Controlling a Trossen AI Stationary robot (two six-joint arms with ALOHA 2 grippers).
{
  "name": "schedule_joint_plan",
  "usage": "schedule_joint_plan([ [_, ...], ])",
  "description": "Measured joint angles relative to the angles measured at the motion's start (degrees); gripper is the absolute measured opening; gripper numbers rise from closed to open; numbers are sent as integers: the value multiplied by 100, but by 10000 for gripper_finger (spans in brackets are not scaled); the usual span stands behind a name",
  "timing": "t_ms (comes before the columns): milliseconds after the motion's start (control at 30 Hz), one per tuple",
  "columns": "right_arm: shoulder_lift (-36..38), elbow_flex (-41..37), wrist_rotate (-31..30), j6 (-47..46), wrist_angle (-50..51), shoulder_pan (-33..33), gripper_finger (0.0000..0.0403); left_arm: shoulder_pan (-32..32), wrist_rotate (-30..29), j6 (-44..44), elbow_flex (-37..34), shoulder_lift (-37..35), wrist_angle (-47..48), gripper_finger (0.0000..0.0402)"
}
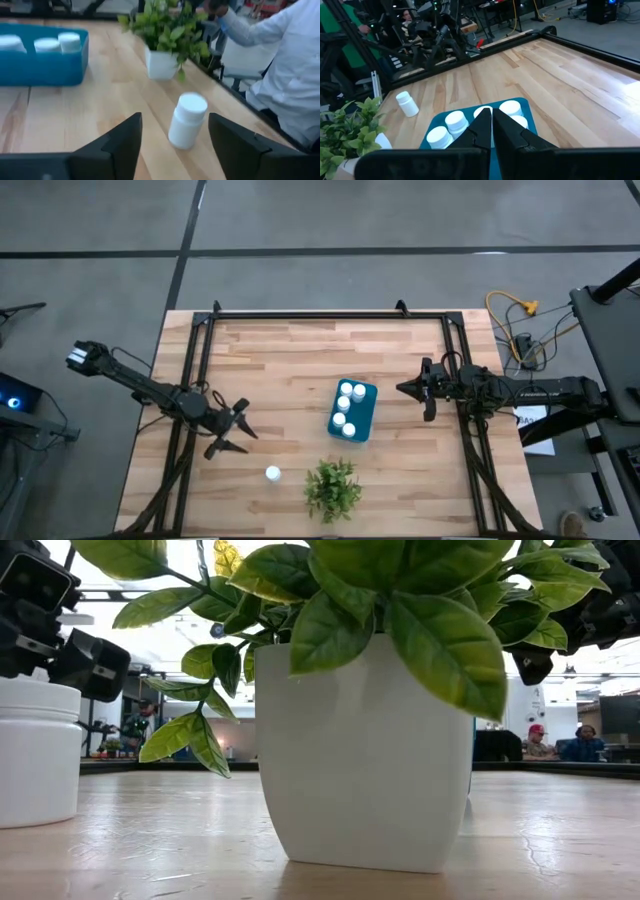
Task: Pick and place pill bottles into a basket
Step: Put the white pill bottle into the blue bin
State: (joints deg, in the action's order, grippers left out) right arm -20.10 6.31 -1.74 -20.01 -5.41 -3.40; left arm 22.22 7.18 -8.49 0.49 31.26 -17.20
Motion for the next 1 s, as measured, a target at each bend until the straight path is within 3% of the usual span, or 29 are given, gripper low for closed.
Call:
schedule_joint_plan([
  [333, 0, 0, 1, 0, -2, 0, 8, 0, -159, -7, 0, 439, -513, 307],
  [600, 0, 0, 1, -102, -4, 0, 8, 0, -295, -15, 0, 1382, -628, 310],
  [1000, 2, 0, 1, -249, -4, 0, 8, 579, -123, 131, 0, 2993, -2477, 310],
])
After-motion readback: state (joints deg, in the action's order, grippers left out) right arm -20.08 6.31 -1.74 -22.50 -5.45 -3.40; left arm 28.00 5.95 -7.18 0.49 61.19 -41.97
